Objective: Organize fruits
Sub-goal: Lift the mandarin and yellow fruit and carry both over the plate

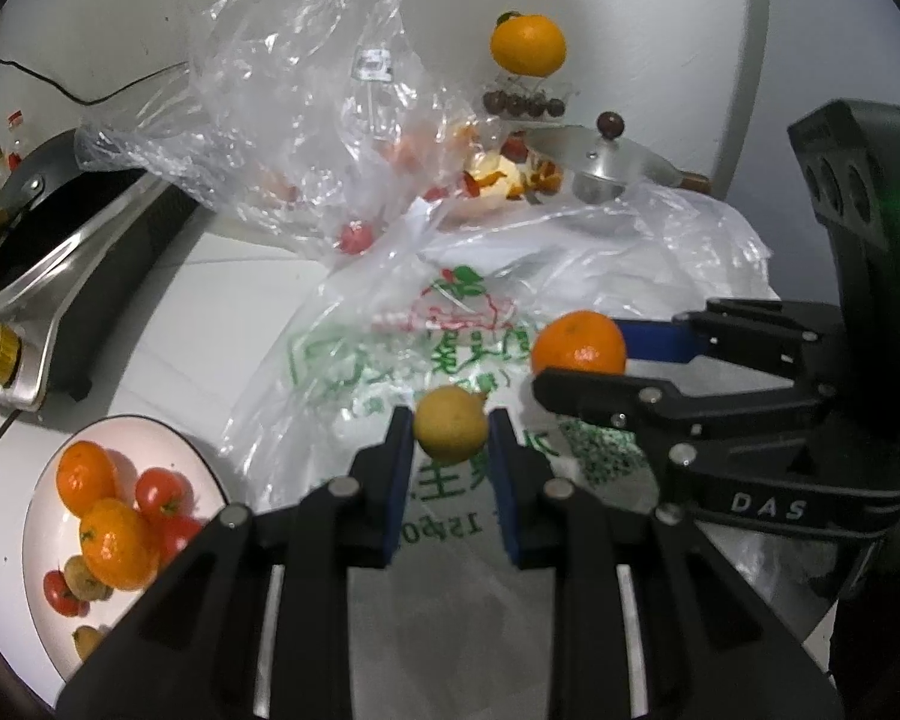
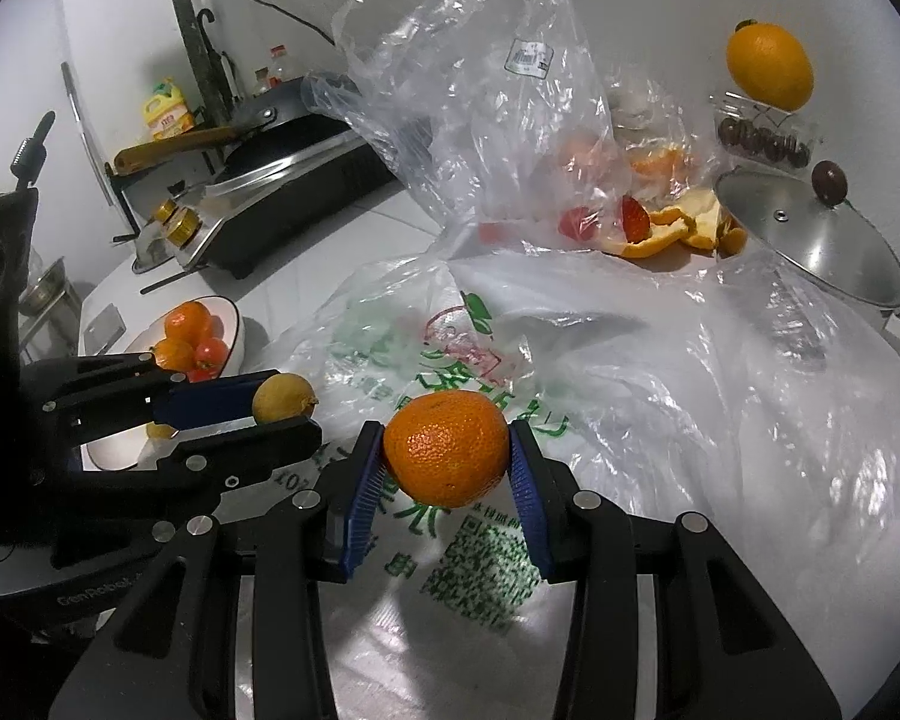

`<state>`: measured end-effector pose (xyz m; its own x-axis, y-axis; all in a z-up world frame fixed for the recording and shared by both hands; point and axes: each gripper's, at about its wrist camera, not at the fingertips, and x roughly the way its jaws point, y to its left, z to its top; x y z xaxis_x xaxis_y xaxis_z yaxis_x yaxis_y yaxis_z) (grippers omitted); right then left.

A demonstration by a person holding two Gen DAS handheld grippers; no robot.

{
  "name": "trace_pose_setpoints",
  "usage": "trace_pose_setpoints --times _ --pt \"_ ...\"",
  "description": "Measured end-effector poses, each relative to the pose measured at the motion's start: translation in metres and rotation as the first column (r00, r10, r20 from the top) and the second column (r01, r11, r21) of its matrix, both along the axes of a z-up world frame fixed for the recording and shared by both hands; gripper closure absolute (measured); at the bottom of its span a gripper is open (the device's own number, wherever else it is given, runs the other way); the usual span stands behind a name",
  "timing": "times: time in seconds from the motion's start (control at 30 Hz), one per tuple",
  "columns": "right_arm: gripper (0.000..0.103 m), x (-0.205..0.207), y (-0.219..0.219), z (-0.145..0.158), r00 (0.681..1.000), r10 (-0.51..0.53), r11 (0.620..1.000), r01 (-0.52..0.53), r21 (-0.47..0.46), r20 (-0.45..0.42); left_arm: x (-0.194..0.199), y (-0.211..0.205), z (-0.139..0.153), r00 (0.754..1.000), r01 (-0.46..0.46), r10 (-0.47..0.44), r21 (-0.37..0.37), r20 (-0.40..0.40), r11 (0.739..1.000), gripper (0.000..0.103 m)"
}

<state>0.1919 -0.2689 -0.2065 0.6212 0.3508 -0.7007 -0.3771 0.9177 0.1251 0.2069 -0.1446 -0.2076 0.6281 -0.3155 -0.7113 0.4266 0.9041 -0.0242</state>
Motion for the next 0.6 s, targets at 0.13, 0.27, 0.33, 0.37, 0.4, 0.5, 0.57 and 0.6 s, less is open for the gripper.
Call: trace_pose_setpoints --times 0.13,0.27,0.33,0.37,0.4,0.5,0.57,0.6 --pt "0.060 -0.010 0.002 0.005 1.000 -0.003 1.000 0.003 -0.002 0.007 -0.010 0.001 0.004 1.000 0.007 -0.007 -0.004 0.008 1.000 0.077" --pt "0.060 -0.019 0.004 0.008 1.000 -0.005 1.000 0.005 -0.008 0.011 -0.018 0.003 0.007 1.000 0.012 -0.012 -0.010 0.014 1.000 0.077" --pt "0.060 -0.023 0.005 0.010 1.000 -0.006 1.000 0.006 -0.011 0.014 -0.023 0.004 0.009 1.000 0.013 -0.012 -0.012 0.018 1.000 0.077" --pt "0.060 -0.025 0.005 0.011 1.000 -0.006 1.000 0.006 -0.013 0.016 -0.025 0.006 0.009 1.000 0.012 -0.012 -0.013 0.019 1.000 0.077" --pt "0.060 -0.027 0.006 0.012 1.000 -0.006 1.000 0.006 -0.014 0.018 -0.026 0.007 0.010 1.000 0.012 -0.011 -0.014 0.021 1.000 0.078" --pt "0.060 -0.033 0.008 0.016 1.000 -0.005 1.000 0.005 -0.017 0.025 -0.033 0.010 0.012 1.000 0.011 -0.010 -0.017 0.027 1.000 0.077" --pt "0.060 -0.037 0.011 0.017 1.000 -0.002 1.000 0.003 -0.019 0.028 -0.037 0.013 0.013 1.000 0.010 -0.009 -0.019 0.030 1.000 0.077" --pt "0.060 -0.039 0.012 0.018 1.000 0.000 1.000 0.001 -0.020 0.030 -0.040 0.015 0.014 0.999 0.008 -0.008 -0.020 0.032 1.000 0.077"
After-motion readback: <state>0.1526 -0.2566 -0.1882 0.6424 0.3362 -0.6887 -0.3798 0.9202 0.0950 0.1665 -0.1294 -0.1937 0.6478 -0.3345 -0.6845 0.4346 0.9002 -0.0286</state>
